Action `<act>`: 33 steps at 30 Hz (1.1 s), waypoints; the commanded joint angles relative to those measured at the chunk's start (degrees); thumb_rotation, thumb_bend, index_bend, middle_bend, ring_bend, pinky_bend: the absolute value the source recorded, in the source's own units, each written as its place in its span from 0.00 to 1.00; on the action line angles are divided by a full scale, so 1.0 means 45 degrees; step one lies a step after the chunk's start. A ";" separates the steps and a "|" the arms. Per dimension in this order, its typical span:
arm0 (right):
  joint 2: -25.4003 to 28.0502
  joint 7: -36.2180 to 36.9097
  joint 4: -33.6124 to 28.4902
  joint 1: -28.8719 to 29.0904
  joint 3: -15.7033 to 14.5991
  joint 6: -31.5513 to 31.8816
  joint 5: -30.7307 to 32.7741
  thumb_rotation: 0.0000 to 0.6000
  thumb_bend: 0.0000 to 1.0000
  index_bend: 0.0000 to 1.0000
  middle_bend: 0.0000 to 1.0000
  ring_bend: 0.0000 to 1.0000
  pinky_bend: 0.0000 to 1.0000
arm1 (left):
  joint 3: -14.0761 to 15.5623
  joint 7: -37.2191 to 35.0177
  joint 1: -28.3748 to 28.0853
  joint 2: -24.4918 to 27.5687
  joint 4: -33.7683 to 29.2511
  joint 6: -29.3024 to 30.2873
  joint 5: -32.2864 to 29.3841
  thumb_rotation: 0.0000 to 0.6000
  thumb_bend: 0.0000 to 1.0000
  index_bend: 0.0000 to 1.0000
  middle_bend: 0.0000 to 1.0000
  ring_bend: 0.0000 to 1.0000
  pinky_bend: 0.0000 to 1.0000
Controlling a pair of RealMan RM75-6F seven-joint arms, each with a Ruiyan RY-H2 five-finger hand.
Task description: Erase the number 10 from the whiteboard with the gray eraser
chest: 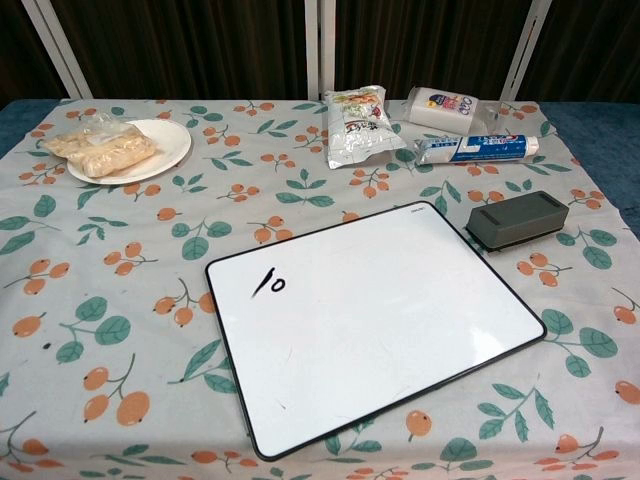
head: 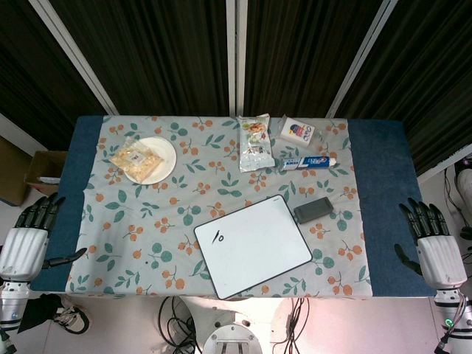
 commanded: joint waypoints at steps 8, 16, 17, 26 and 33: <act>0.0115 -0.0061 0.0012 0.0044 -0.0014 -0.0272 0.0226 1.00 0.23 0.00 0.00 0.00 0.00 | -0.0052 -0.0057 0.0021 -0.0123 0.0103 0.0248 0.0186 0.55 0.04 0.04 0.03 0.06 0.17; 0.0012 -0.0058 0.0345 0.0347 0.0004 -0.0757 0.0229 1.00 0.23 0.00 0.00 0.00 0.00 | 0.0004 -0.0044 -0.0097 -0.0210 0.0091 -0.0082 0.0152 0.55 0.04 0.04 0.03 0.06 0.17; 0.0013 -0.0122 0.0366 0.0451 0.0028 -0.0945 0.0276 1.00 0.23 0.00 0.00 0.00 0.00 | 0.0006 -0.0050 -0.0103 -0.0216 0.0110 -0.0103 0.0144 0.54 0.04 0.04 0.03 0.06 0.17; 0.0798 -0.0180 -0.0328 0.3225 0.0565 -0.5504 0.1021 1.00 0.23 0.00 0.00 0.00 0.00 | 0.0030 0.0115 -0.0115 -0.0177 0.0006 -0.0136 0.0170 0.54 0.04 0.04 0.03 0.06 0.17; 0.0782 0.0280 0.0003 0.5451 0.0679 -0.9104 0.1510 1.00 0.23 0.00 0.00 0.00 0.00 | 0.0143 0.0165 -0.0132 -0.0351 0.0070 -0.0315 0.0173 0.55 0.04 0.04 0.03 0.06 0.17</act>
